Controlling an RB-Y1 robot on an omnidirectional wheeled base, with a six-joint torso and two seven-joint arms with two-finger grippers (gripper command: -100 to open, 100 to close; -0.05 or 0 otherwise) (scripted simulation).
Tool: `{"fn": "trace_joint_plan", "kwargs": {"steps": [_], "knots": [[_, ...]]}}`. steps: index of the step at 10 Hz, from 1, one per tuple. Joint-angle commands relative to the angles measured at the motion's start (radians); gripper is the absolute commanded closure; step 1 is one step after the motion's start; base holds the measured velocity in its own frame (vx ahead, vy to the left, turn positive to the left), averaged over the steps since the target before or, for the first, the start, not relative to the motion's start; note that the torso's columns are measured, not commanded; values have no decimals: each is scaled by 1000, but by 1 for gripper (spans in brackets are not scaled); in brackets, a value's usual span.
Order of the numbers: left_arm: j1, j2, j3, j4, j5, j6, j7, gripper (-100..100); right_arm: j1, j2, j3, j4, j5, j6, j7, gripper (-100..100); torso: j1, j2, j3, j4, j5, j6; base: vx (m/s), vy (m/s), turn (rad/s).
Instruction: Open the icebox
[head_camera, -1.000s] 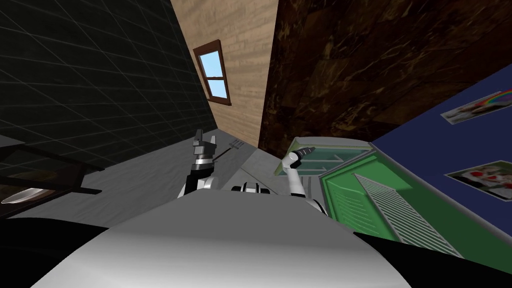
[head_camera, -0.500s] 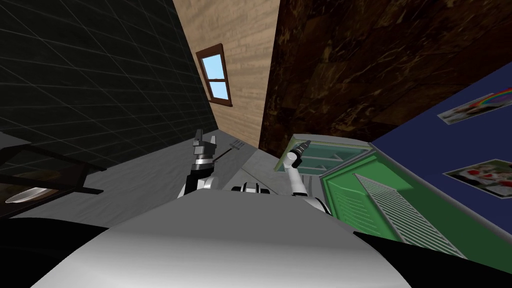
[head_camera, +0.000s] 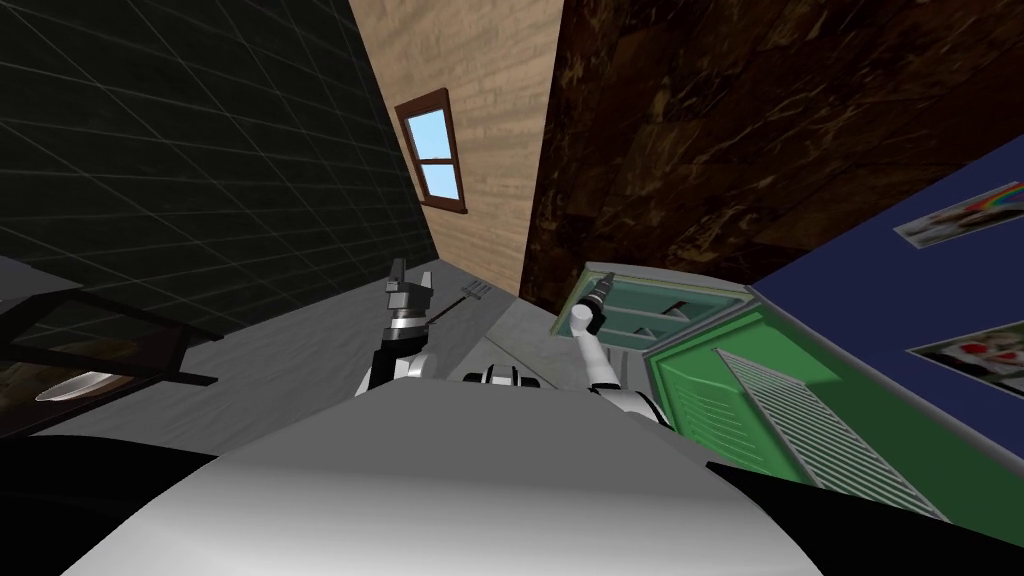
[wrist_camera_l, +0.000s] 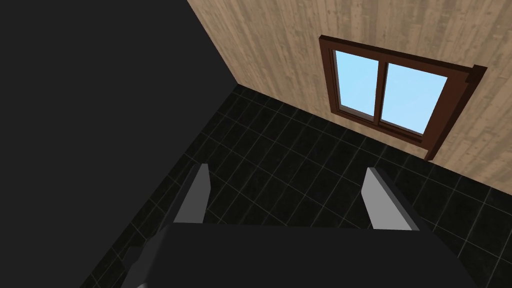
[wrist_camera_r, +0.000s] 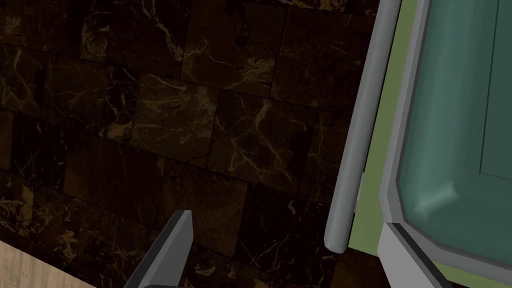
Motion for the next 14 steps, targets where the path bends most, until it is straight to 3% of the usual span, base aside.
{"fn": "trace_joint_plan", "kwargs": {"steps": [1, 3, 5, 6, 7, 8, 11, 14], "knots": [[0, 0, 0, 0, 0, 0, 0, 0, -3, -19, 14, 23, 84, 78, 69, -100, -4, 0, 0, 0, -1, 0, -2, 19, -3], [0, 0, 0, 0, 0, 0, 0, 0, -3, -19, 14, 23, 140, 126, 135, -100, -7, 0, 0, 0, -2, 0, -1, -6, 1], [0, 0, 0, 0, 0, 0, 0, 0, -3, -19, 14, 23, 201, 126, 194, -100, -4, 0, 0, 0, -1, 0, 0, -9, -1], [0, 0, 0, 0, 0, 0, 0, 0, -3, -19, 14, 23, 211, 126, 194, -100, -3, 0, 0, 0, -1, 0, 0, 0, 0], [0, 0, 0, 0, 0, 0, 0, 0, -24, -69, 64, 74, 251, 175, 238, -100, -3, 0, 0, 0, -1, 0, -15, 86, 59], [0, 0, 0, 0, 0, 0, 0, 0, -24, -101, 74, 86, 273, 206, 268, -100, 2, 1, 0, 0, 0, -1, 3, 102, 25], [0, 0, 0, 0, 0, 0, 0, 0, -24, -102, 74, 105, 365, 292, 359, -100, -7, 0, 0, 0, -2, 0, 5, 20, -2], [0, 0, 0, 0, 0, 0, 0, 0, -24, -102, 74, 105, 461, 306, 433, -100, -3, 0, 0, 0, -1, 0, -1, -8, 0]]}}
